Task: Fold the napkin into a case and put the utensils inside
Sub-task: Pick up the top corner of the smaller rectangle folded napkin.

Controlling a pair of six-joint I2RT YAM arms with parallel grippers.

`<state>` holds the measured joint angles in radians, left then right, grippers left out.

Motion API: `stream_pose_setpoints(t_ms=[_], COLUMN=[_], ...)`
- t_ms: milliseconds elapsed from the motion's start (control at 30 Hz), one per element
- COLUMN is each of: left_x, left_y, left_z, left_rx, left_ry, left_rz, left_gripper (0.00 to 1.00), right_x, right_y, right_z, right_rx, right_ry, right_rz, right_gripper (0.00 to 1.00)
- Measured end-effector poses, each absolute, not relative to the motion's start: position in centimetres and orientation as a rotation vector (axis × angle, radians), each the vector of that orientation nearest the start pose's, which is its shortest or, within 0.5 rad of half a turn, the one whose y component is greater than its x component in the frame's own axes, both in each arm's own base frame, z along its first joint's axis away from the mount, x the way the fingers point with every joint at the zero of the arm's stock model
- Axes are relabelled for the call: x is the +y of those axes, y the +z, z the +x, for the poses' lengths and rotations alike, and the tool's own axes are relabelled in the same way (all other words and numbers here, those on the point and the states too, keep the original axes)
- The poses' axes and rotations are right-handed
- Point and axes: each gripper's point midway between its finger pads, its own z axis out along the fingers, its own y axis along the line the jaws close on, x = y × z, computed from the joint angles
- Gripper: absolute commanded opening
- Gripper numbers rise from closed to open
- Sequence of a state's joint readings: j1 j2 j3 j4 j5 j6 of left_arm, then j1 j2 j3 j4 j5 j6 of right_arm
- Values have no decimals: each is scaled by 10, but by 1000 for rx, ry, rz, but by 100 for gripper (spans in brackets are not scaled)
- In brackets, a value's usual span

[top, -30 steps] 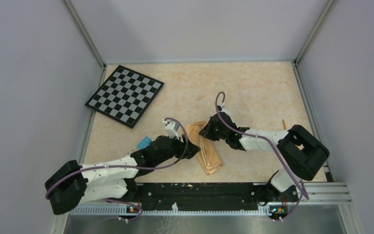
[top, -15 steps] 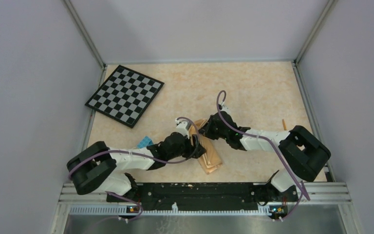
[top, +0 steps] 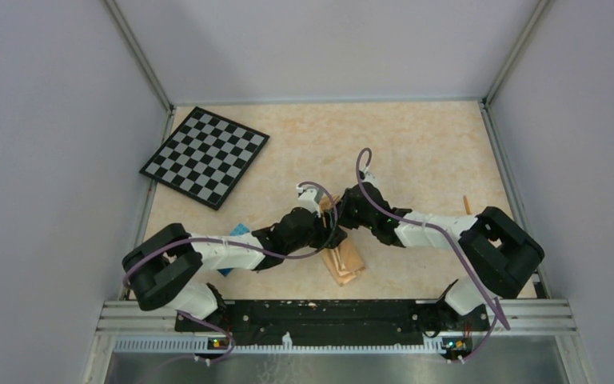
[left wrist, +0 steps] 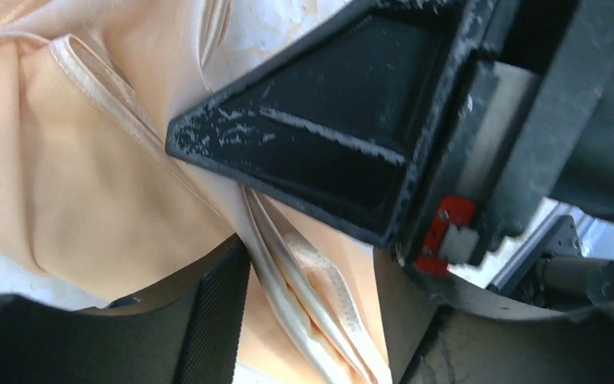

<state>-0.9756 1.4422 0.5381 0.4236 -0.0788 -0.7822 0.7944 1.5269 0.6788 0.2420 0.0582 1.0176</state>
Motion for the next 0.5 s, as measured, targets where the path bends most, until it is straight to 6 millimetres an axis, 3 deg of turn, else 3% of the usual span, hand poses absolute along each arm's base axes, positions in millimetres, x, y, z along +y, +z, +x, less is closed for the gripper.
stream_pose_setpoints(t_ms=[267,367,500], left_x=[-331,-327,-313], left_y=[63,59,39], left_z=[220,219,210], left_rx=[2252,2254,2277], left_ry=[-852,-845,-826], left_rz=[124,106,99], left_gripper=[11,2,0], right_x=[308,305,302], right_y=[79,79,76], right_z=[270,269,264], right_rx=[2307,2307,2330], right_ry=[916,897,875], right_rz=[287,252,161], right_gripper=[0,19,48])
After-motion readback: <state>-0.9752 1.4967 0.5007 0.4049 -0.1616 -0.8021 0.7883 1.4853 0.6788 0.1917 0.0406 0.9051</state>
